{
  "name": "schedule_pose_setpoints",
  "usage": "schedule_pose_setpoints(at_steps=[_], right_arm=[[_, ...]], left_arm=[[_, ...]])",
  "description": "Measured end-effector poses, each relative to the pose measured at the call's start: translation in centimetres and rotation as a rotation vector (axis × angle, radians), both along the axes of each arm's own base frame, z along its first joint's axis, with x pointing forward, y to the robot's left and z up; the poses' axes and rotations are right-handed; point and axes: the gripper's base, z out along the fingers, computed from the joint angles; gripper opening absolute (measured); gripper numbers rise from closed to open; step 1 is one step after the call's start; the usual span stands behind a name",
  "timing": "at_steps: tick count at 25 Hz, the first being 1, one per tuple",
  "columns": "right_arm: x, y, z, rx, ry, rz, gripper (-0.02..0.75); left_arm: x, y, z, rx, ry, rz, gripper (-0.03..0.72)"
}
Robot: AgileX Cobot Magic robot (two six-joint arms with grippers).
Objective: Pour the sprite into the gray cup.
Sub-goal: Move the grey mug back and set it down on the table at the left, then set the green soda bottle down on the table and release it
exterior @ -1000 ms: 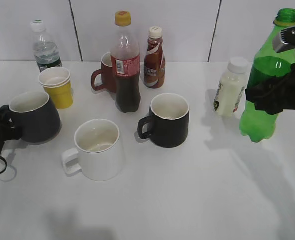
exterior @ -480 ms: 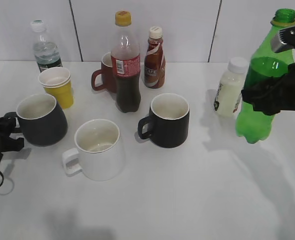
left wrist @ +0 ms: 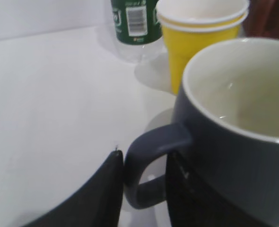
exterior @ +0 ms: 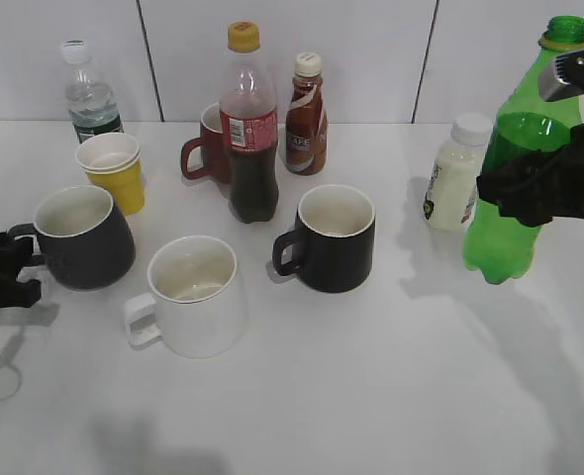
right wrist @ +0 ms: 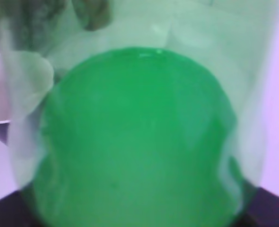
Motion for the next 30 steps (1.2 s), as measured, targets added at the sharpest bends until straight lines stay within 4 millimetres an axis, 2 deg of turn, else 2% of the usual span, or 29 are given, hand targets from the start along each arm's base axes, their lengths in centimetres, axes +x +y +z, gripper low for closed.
schedule_pose_setpoints(at_steps=[6,14,21,26,30], right_arm=[[0.4,0.0,-1.4,-0.003,0.05,-0.014,0.428],[0.9,0.6,-1.4,-0.025,0.022,0.084,0.428],[1.8,1.2,-3.7,-0.016,0.092,0.127,0.428],[2.8,1.4,-2.8,0.04,0.075,0.076,0.428],[2.8,1.3,-1.5,0.065,0.042,0.039,0.428]], left_arm=[[-1.5,-0.2,1.4,0.0,-0.023,-0.016,0.239],[-1.6,-0.3,4.2,-0.002,-0.133,-0.031,0.239],[-1.8,-0.3,6.1,0.001,-0.208,-0.032,0.239],[-1.9,-0.4,7.1,-0.001,-0.249,-0.048,0.239],[-2.0,-0.5,7.5,-0.002,-0.266,-0.058,0.238]])
